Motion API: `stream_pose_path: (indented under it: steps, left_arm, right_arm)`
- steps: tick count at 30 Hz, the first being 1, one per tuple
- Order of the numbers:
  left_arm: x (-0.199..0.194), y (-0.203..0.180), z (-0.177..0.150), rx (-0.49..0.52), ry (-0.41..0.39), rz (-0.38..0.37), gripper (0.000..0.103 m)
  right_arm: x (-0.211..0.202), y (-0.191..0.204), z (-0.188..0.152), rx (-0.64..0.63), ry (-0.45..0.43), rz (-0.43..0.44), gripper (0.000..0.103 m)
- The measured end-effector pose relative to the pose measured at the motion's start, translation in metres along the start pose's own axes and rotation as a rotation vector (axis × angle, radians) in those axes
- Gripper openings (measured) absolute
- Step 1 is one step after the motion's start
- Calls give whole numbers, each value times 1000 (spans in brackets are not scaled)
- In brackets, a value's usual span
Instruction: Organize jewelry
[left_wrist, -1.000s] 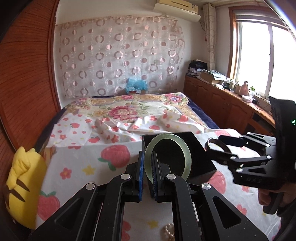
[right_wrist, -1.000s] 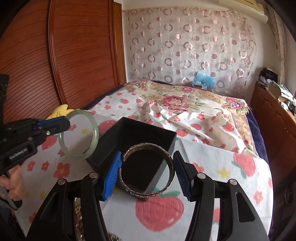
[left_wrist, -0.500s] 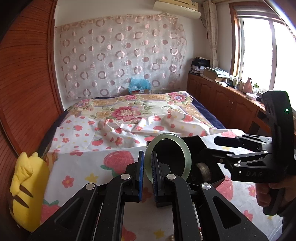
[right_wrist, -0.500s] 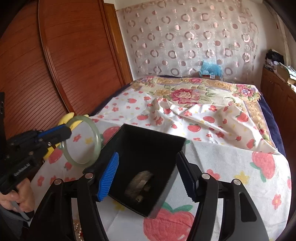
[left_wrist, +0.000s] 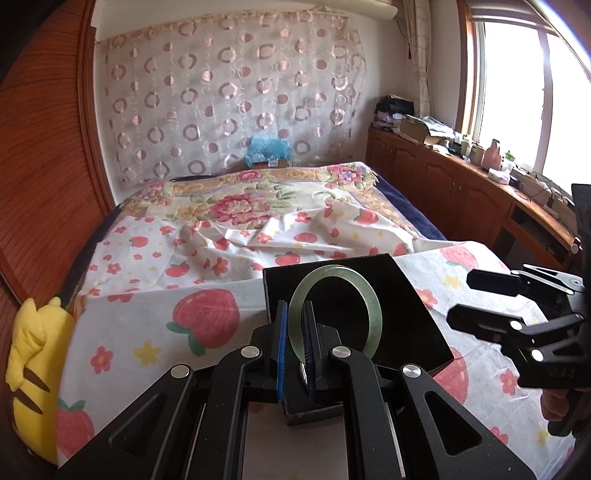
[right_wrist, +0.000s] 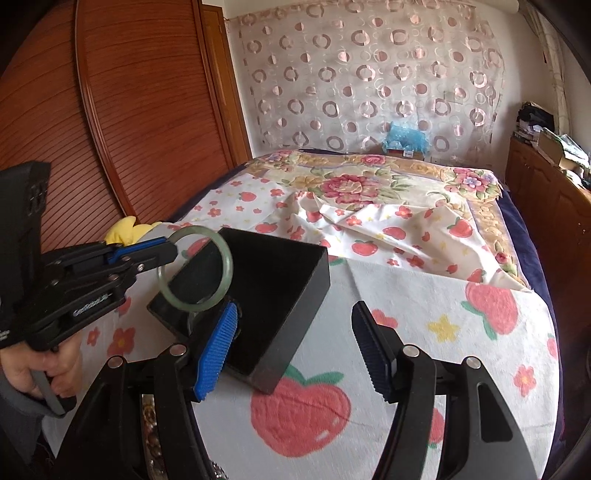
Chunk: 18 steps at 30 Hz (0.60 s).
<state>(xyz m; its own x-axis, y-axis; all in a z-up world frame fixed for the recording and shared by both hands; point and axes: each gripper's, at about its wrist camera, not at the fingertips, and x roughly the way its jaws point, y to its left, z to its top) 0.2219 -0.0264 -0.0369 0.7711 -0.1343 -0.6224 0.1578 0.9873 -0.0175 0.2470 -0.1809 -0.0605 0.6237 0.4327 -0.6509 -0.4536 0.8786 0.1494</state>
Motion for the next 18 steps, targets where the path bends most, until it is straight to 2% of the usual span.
stream_pose_path:
  steps: [13, 18]
  left_arm:
    - [32, -20, -7, 55, 108, -29, 7]
    - [23, -23, -10, 69, 101, -46, 10]
  right_arm:
    - [-12, -6, -18, -6, 5, -14, 67]
    - [-20, -4, -29, -15, 2, -19, 67]
